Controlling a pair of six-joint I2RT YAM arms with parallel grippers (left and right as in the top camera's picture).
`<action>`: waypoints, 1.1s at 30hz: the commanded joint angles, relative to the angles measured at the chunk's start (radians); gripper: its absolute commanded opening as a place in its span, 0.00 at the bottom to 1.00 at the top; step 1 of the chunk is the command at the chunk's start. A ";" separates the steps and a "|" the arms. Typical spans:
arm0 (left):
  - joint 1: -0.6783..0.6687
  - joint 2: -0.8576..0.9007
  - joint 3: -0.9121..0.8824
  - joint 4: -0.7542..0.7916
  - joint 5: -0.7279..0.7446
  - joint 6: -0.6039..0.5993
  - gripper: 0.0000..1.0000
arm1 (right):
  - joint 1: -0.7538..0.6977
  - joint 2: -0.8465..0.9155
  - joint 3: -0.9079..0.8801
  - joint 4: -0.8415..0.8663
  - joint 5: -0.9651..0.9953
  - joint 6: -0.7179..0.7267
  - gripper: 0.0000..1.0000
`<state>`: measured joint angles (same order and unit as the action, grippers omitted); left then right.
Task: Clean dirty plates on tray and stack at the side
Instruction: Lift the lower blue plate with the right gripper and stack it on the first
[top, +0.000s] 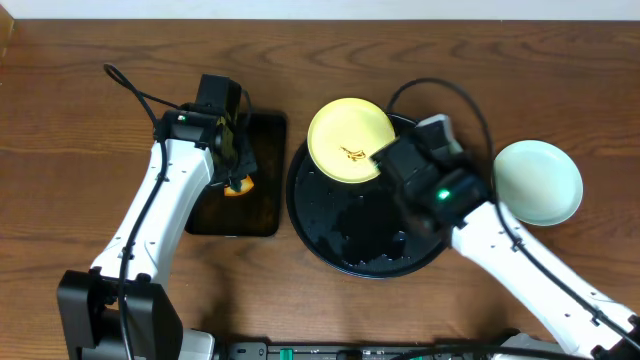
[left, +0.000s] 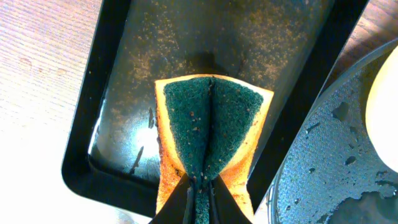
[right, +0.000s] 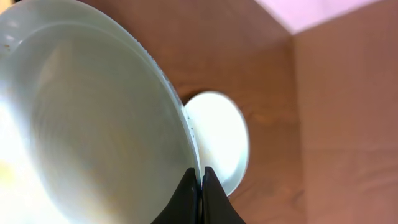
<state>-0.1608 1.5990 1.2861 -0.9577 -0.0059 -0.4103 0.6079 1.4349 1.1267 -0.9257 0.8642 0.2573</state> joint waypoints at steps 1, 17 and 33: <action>0.003 -0.018 0.011 0.001 -0.003 0.017 0.08 | -0.111 -0.012 0.029 0.001 -0.134 0.088 0.01; 0.003 -0.018 -0.001 0.033 -0.002 0.107 0.08 | -0.759 -0.067 0.040 0.003 -0.552 0.113 0.01; 0.003 -0.018 -0.012 0.047 -0.002 0.106 0.08 | -0.968 0.032 0.038 0.088 -0.603 0.113 0.05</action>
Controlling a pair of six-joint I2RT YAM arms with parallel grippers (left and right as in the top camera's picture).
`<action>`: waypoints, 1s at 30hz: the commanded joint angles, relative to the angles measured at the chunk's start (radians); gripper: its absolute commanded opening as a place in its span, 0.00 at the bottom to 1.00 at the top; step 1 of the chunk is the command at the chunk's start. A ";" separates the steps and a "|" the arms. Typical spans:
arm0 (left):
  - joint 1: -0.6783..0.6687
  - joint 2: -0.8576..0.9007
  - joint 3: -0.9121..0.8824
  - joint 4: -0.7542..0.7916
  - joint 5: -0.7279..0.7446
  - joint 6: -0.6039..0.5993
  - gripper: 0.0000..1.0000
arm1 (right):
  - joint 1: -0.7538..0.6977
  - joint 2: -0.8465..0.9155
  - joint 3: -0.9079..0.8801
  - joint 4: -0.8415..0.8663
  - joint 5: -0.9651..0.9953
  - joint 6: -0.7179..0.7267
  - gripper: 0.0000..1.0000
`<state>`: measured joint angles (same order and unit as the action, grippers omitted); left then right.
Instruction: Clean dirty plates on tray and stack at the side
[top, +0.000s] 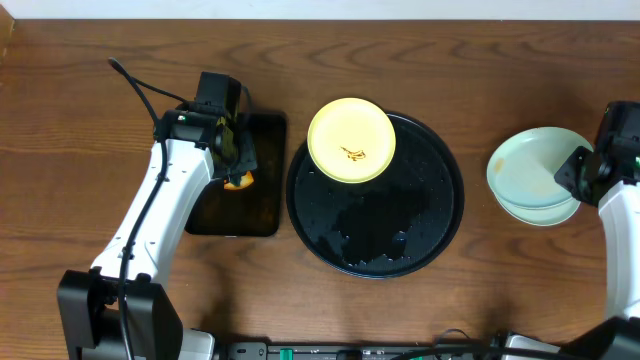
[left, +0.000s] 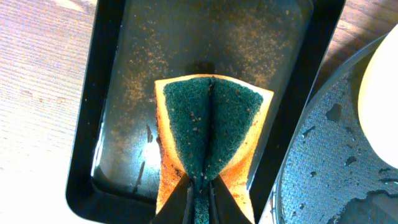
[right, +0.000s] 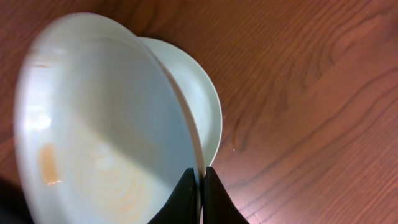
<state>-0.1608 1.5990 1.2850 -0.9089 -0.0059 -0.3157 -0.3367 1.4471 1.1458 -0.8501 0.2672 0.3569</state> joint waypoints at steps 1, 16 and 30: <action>0.003 -0.018 -0.011 -0.003 -0.002 0.012 0.08 | -0.027 0.022 0.019 0.019 -0.006 0.013 0.05; 0.003 -0.018 -0.011 -0.003 -0.002 0.012 0.09 | 0.009 0.023 0.019 0.039 -0.586 -0.113 0.35; 0.003 -0.017 -0.011 -0.003 -0.002 0.011 0.08 | 0.397 0.134 0.018 0.272 -0.619 -0.163 0.49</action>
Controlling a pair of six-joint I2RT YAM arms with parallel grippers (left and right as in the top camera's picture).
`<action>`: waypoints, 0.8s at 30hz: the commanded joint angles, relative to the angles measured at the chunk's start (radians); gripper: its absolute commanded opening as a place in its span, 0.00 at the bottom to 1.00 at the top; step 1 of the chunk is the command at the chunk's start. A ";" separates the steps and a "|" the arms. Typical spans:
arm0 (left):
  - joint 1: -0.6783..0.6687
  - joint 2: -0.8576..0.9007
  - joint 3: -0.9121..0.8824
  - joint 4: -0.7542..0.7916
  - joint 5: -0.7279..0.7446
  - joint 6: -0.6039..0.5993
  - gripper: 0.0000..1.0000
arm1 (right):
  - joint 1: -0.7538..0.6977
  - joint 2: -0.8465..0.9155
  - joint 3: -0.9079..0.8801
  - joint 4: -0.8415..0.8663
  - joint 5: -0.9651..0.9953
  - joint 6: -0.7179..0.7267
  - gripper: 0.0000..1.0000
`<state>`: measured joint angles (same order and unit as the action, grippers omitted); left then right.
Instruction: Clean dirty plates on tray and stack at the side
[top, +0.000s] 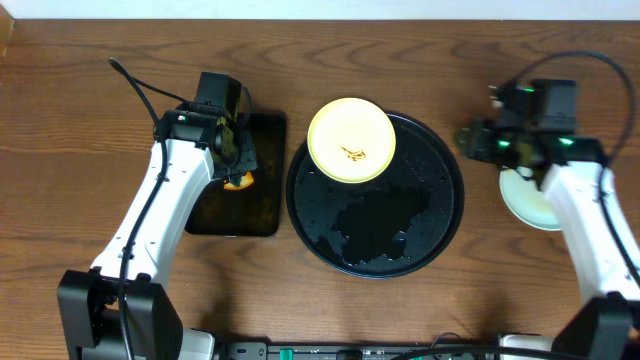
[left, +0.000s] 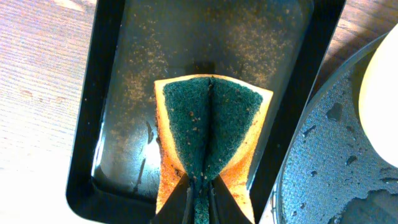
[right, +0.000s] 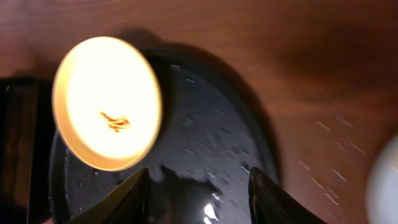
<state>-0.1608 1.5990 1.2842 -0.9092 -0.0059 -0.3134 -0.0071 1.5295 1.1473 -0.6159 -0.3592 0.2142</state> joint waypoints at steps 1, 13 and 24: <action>0.003 -0.018 -0.011 -0.002 -0.002 0.009 0.08 | 0.095 0.074 0.016 0.066 0.025 -0.021 0.49; 0.003 -0.017 -0.011 -0.002 -0.002 0.009 0.09 | 0.280 0.356 0.016 0.350 0.132 0.023 0.44; 0.003 -0.018 -0.011 -0.002 -0.002 0.009 0.08 | 0.291 0.430 0.017 0.304 0.142 0.107 0.01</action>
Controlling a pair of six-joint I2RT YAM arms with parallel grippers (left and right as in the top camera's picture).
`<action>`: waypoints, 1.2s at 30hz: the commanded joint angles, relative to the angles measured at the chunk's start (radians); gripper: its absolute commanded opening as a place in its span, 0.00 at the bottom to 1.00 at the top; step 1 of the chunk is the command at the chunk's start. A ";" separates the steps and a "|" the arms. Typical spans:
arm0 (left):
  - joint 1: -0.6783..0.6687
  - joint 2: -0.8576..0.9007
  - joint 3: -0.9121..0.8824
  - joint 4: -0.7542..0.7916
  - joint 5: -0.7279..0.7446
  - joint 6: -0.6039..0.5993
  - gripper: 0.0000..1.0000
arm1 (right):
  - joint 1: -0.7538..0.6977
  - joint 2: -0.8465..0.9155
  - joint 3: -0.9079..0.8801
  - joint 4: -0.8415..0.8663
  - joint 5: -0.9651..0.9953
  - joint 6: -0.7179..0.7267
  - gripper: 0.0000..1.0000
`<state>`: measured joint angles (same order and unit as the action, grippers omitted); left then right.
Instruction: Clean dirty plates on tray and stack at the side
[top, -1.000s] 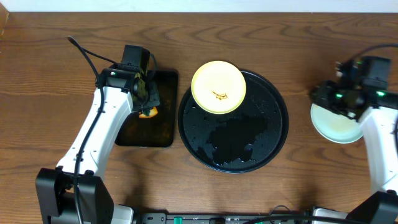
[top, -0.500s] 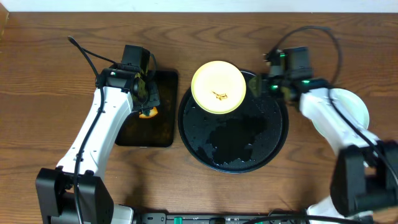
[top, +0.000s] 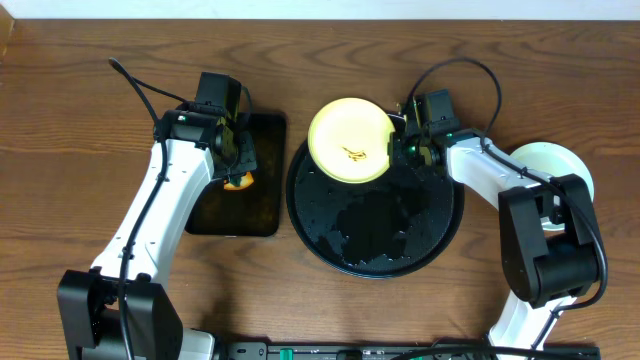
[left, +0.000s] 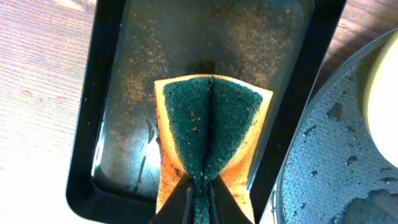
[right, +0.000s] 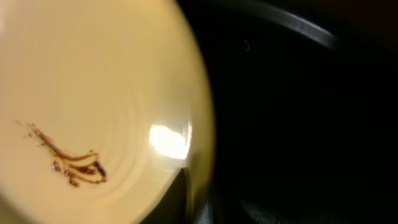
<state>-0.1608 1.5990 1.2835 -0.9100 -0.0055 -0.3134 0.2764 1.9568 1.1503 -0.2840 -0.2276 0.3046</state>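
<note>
A yellow plate (top: 345, 135) with a brown smear (right: 71, 165) lies at the back of the round black tray (top: 400, 230). My right gripper (top: 400, 148) is at the plate's right rim. In the right wrist view the right gripper (right: 200, 186) is shut on that rim, though its outer finger is lost against the dark tray. My left gripper (left: 200, 183) is shut on a folded green-and-orange sponge (left: 211, 124), held over the small rectangular black tray (left: 118, 74). A stack of pale green plates (top: 555, 180) sits on the table to the right.
The round tray's wet, pebbled surface (left: 323, 162) lies just right of the small tray. Black cables loop behind both arms, one arching over the right arm (top: 470, 75). Bare wooden tabletop (top: 80, 200) surrounds the trays.
My right gripper was open above the table between the round tray and the stack. It is now down at the yellow plate's right rim and shut on it. The left arm has not moved.
My right gripper held a pale green plate over the round tray, next to the yellow one. Then it held that plate over the plate lying on the table at the right. Then it was open, the green plate left on the stack. Now it grips the yellow plate.
</note>
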 joint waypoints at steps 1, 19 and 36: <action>0.003 -0.017 -0.010 -0.002 -0.002 0.009 0.08 | 0.007 0.000 0.014 -0.052 0.011 0.016 0.01; 0.003 0.078 -0.061 0.095 0.029 0.105 0.08 | 0.006 -0.010 0.014 -0.439 0.061 0.011 0.01; 0.062 0.370 -0.078 0.189 0.230 0.251 0.08 | 0.006 -0.010 0.014 -0.452 0.063 -0.014 0.01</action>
<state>-0.1253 1.9060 1.2217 -0.7208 0.1585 -0.0998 0.2764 1.9270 1.1912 -0.7097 -0.2436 0.3183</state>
